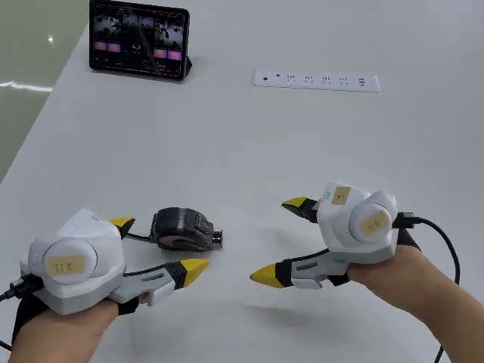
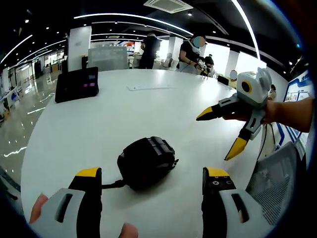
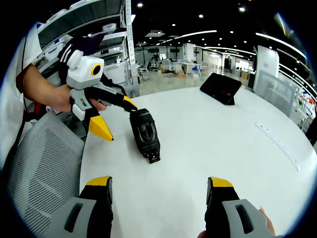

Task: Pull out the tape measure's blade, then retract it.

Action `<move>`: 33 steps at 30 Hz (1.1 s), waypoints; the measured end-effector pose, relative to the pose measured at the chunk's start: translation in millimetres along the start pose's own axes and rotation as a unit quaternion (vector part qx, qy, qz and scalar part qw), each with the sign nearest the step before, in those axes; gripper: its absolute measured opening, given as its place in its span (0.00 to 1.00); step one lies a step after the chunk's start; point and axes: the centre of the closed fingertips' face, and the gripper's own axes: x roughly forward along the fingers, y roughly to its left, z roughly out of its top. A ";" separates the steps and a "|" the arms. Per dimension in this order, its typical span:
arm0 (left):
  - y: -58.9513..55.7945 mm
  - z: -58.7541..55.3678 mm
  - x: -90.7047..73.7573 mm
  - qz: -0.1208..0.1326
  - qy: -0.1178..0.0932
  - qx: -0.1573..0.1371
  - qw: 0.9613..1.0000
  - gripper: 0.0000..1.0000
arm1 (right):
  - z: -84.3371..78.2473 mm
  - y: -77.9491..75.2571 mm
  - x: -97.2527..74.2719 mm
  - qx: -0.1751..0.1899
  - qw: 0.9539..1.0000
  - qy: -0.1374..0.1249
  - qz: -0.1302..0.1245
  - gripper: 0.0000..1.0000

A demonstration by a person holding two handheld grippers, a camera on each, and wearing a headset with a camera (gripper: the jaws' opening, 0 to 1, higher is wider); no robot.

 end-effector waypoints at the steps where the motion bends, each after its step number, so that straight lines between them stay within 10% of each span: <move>1: 1.1 -0.8 -0.3 0.000 0.001 0.004 1.000 0.81 | -1.0 -0.1 -1.2 0.002 1.000 0.001 -0.001 0.76; 33: 7.7 -15.0 -30.2 -0.035 0.011 0.042 0.998 0.96 | -22.4 6.7 -41.7 0.038 0.998 -0.025 -0.036 0.84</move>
